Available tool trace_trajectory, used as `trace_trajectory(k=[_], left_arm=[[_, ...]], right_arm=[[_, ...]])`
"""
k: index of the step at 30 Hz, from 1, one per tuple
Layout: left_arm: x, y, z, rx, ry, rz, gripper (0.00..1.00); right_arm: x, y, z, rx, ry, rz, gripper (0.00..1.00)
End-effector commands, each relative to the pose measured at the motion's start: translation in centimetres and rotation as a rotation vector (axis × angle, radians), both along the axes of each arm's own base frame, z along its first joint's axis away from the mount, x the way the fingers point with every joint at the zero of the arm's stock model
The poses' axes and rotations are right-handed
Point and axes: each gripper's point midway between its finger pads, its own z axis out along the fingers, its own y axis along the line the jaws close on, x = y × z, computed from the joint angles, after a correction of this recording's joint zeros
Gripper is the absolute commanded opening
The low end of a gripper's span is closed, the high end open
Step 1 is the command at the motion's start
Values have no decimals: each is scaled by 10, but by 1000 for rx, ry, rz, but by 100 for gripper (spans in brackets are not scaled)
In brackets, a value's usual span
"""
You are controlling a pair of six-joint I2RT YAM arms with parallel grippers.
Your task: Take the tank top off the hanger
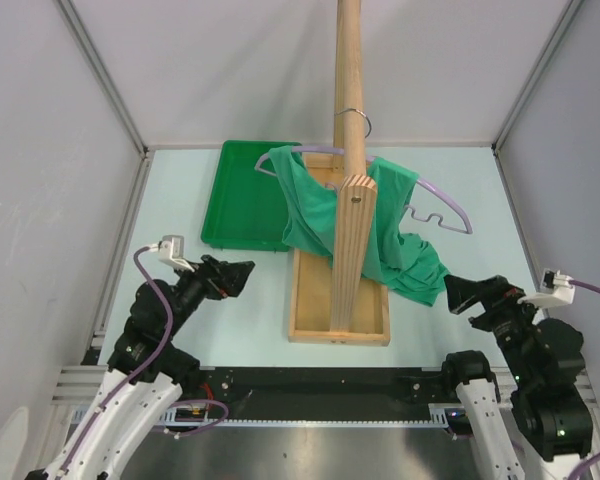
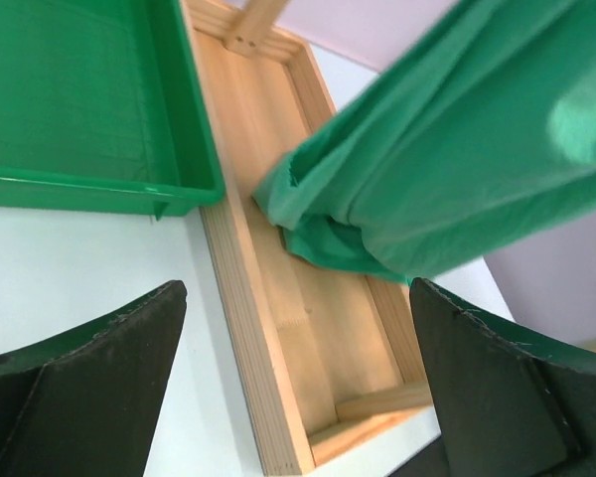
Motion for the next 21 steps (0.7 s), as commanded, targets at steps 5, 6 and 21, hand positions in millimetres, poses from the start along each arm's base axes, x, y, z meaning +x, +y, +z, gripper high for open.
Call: trace_trajectory(k=[5,6,21], left_arm=[[-16,-23,32,45,-86,-187,99],[-16,-24,33,41,-86,-193,100],[-32,-39,59,45,-96,-322,100]], right_arm=[[-9,12,104,-275,-319,163,100],[-6,18,118,-293,-368,195,100],[52,62,175,-566,-451,533,100]])
